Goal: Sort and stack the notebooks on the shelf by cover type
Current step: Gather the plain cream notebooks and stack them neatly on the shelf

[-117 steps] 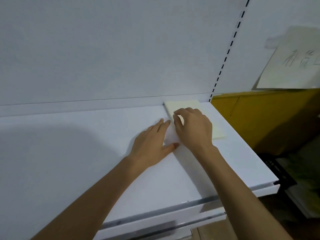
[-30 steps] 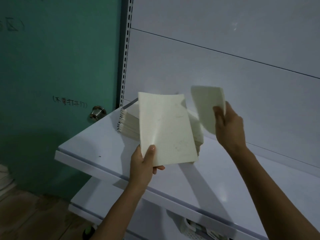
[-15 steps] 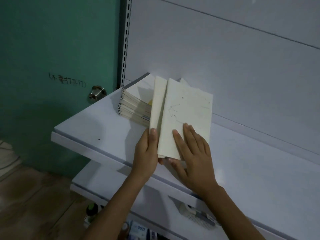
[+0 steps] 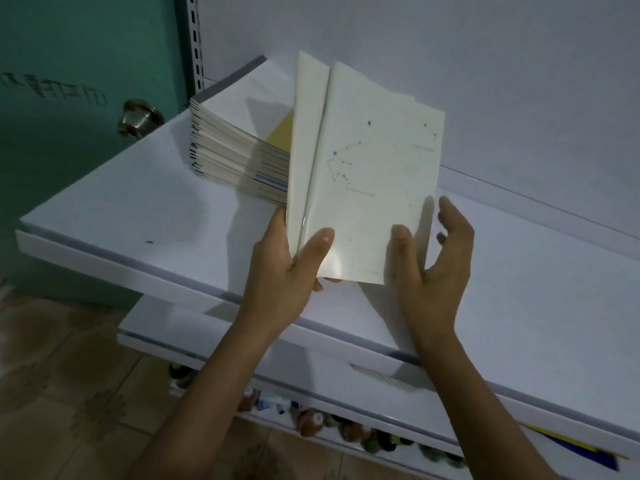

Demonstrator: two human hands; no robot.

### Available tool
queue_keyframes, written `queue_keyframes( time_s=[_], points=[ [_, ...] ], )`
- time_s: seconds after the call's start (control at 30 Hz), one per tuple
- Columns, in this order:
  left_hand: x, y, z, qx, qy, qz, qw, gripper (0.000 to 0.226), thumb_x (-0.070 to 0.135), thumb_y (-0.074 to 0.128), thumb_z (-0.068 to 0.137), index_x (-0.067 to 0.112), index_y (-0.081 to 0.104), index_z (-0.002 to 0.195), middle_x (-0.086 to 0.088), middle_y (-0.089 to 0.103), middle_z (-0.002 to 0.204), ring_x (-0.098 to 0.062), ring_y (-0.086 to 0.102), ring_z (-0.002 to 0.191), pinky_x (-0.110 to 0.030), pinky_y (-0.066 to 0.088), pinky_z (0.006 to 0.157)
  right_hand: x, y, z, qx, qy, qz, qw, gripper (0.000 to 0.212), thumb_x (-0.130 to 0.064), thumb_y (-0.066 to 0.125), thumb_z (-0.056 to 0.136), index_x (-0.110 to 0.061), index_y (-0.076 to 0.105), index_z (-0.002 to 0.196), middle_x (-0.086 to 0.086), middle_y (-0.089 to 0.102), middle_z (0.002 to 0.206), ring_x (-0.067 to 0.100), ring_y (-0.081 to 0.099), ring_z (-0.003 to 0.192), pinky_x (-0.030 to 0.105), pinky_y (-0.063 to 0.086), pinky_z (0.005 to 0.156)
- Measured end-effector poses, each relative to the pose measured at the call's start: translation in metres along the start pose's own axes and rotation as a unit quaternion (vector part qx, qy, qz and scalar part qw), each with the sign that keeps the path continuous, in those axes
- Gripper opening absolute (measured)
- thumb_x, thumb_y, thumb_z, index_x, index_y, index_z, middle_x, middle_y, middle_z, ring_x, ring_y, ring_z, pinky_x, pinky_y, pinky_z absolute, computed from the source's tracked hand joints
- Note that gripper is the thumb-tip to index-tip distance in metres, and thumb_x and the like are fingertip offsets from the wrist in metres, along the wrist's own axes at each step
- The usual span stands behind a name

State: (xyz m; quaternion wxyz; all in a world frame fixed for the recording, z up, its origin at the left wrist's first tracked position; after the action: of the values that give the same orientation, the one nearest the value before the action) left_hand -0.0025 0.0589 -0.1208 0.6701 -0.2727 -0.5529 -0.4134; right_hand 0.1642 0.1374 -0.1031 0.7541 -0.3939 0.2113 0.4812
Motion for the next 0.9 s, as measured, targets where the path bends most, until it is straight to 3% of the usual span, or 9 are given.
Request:
queue_keyframes(
  time_s=[0.07, 0.13, 0.23, 0.37, 0.5, 0.53, 0.63, 0.9],
  points=[
    [0.002, 0.002, 0.001, -0.011, -0.001, 0.007, 1.0, 0.029, 0.045, 0.06, 0.082, 0.039, 0.048, 0.108, 0.016, 0.063, 0.097, -0.014, 0.067, 0.082, -0.019, 0.051, 0.049, 0.004, -0.004, 0.001, -0.008, 0.083, 0.049, 0.995, 0.038, -0.038, 0.058, 0.091, -0.021, 0.048, 0.124, -0.011, 0.059, 0.109, -0.002, 0.056, 0.094, 0.011, 0.047, 0.076],
    [0.005, 0.002, 0.0, -0.018, -0.01, -0.004, 1.0, 0.03, 0.042, 0.061, 0.083, 0.037, 0.049, 0.11, 0.021, 0.063, 0.092, -0.008, 0.066, 0.083, -0.02, 0.051, 0.049, 0.007, -0.001, -0.003, -0.07, 0.132, 0.064, 0.987, 0.016, -0.041, 0.055, 0.093, -0.029, 0.052, 0.102, -0.014, 0.059, 0.089, 0.0, 0.054, 0.074, 0.009, 0.045, 0.061],
    [0.01, 0.003, -0.008, -0.028, -0.045, -0.049, 0.997, 0.029, 0.032, 0.061, 0.085, 0.03, 0.052, 0.113, 0.02, 0.066, 0.088, -0.007, 0.067, 0.08, -0.021, 0.051, 0.048, 0.013, -0.007, -0.014, -0.119, 0.211, 0.123, 0.962, 0.016, -0.046, 0.054, 0.091, -0.031, 0.053, 0.096, -0.016, 0.064, 0.093, -0.001, 0.06, 0.08, 0.012, 0.046, 0.059],
    [0.014, 0.025, -0.045, -0.061, -0.115, -0.11, 0.985, 0.023, 0.021, 0.057, 0.091, 0.034, 0.055, 0.11, 0.012, 0.071, 0.089, -0.017, 0.071, 0.074, -0.02, 0.049, 0.046, 0.015, -0.05, -0.02, -0.154, 0.273, 0.214, 0.925, 0.02, -0.04, 0.062, 0.088, -0.022, 0.063, 0.098, -0.01, 0.073, 0.089, 0.008, 0.069, 0.078, 0.016, 0.051, 0.059],
    [0.02, 0.069, -0.095, -0.088, -0.143, -0.121, 0.978, 0.026, 0.021, 0.057, 0.09, 0.036, 0.056, 0.112, 0.016, 0.07, 0.09, -0.003, 0.067, 0.078, -0.021, 0.051, 0.051, 0.021, -0.113, -0.028, -0.199, 0.286, 0.236, 0.907, 0.024, -0.032, 0.06, 0.091, -0.019, 0.065, 0.11, 0.005, 0.072, 0.104, 0.027, 0.068, 0.096, 0.043, 0.059, 0.074],
    [0.021, 0.083, -0.105, -0.099, -0.148, -0.121, 0.976, 0.027, 0.02, 0.056, 0.09, 0.035, 0.055, 0.113, 0.017, 0.07, 0.09, -0.002, 0.067, 0.079, -0.021, 0.051, 0.052, 0.023, -0.132, -0.03, -0.196, 0.277, 0.228, 0.913, 0.024, -0.031, 0.059, 0.091, -0.019, 0.064, 0.111, 0.005, 0.071, 0.105, 0.027, 0.067, 0.097, 0.044, 0.058, 0.072],
    [0.028, 0.138, -0.132, -0.135, -0.158, -0.113, 0.972, 0.028, 0.02, 0.056, 0.093, 0.032, 0.052, 0.118, 0.017, 0.07, 0.09, -0.004, 0.068, 0.08, -0.022, 0.052, 0.055, 0.038, -0.198, -0.036, -0.154, 0.259, 0.207, 0.931, 0.023, -0.031, 0.059, 0.092, -0.024, 0.062, 0.114, -0.006, 0.071, 0.104, 0.013, 0.068, 0.091, 0.025, 0.052, 0.066],
    [0.028, 0.307, -0.224, -0.26, -0.149, -0.056, 0.952, 0.026, 0.026, 0.057, 0.092, 0.04, 0.052, 0.113, 0.013, 0.064, 0.111, -0.004, 0.062, 0.098, -0.023, 0.055, 0.062, 0.124, -0.381, -0.093, 0.004, 0.329, 0.175, 0.928, 0.023, -0.03, 0.061, 0.092, -0.025, 0.062, 0.114, -0.006, 0.071, 0.102, 0.011, 0.068, 0.088, 0.024, 0.053, 0.065]
  ],
)
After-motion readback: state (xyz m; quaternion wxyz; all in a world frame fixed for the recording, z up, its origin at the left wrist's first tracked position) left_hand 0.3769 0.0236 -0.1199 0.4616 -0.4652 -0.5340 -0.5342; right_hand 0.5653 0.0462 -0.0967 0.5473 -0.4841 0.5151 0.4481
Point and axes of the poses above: each hand's wrist, its own z-axis towards the middle knuckle, its own y-axis out of the palm, x = y × z, the point moved 4 cm from there along z, towards the middle knuckle
